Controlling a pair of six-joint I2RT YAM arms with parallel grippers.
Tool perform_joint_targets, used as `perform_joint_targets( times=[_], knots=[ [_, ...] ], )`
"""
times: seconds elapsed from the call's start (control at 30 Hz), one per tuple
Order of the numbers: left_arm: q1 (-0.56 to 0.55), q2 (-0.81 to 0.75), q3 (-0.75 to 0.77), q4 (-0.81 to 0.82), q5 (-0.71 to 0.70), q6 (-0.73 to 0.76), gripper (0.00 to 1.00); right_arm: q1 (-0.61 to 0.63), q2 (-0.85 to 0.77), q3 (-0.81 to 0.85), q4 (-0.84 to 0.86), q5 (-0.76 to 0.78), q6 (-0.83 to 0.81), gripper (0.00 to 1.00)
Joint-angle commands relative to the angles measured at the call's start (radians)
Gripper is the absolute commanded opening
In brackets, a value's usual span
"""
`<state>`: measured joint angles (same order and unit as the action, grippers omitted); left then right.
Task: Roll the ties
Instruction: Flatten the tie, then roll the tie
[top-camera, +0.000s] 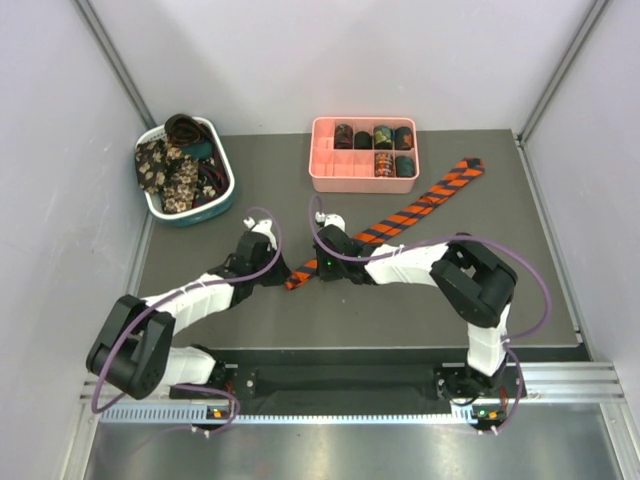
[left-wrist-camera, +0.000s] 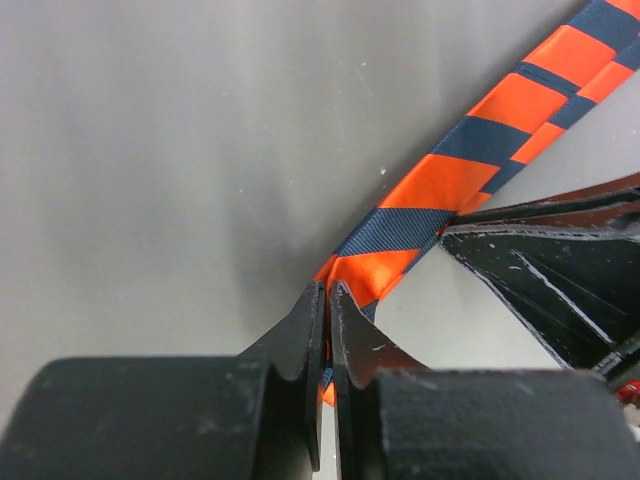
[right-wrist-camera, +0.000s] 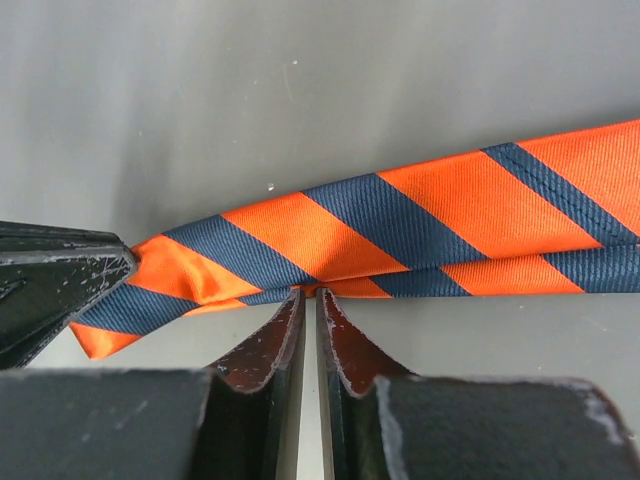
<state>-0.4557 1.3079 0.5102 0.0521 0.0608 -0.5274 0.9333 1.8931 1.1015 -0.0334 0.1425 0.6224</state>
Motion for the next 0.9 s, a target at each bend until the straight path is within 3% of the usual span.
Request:
perform_joint_targets(
  times=[0.0, 0.17, 0.3, 0.43, 0.53, 0.63, 0.67, 0.87],
  knots=[
    [0.006, -0.039, 0.004, 0.031, 0.036, 0.017, 0.04, 0.009, -0.003, 0.023, 0.018, 0.019, -0.007, 0.10],
    [0.006, -0.088, -0.019, 0.008, 0.028, 0.023, 0.02, 0.010, -0.023, 0.021, 0.007, 0.014, -0.020, 0.12],
    [0.012, -0.128, -0.029, -0.020, -0.051, 0.003, 0.07, 0.010, -0.066, -0.005, 0.012, -0.009, -0.050, 0.24],
    [0.032, -0.203, -0.047, -0.037, -0.114, -0.031, 0.20, 0.032, -0.112, -0.019, 0.006, -0.001, -0.090, 0.35],
    [0.060, -0.264, -0.071, -0.035, -0.119, -0.045, 0.26, 0.050, -0.129, -0.005, -0.022, 0.015, -0.119, 0.36],
    [0.075, -0.292, -0.085, -0.029, -0.096, -0.049, 0.51, 0.068, -0.138, 0.017, -0.052, 0.037, -0.141, 0.39],
    [0.080, -0.291, -0.085, -0.032, -0.092, -0.052, 0.63, 0.074, -0.141, 0.023, -0.057, 0.043, -0.151, 0.41],
    [0.121, -0.351, -0.098, -0.047, -0.119, -0.083, 0.67, 0.122, -0.166, 0.028, -0.022, 0.100, -0.202, 0.54]
  ],
)
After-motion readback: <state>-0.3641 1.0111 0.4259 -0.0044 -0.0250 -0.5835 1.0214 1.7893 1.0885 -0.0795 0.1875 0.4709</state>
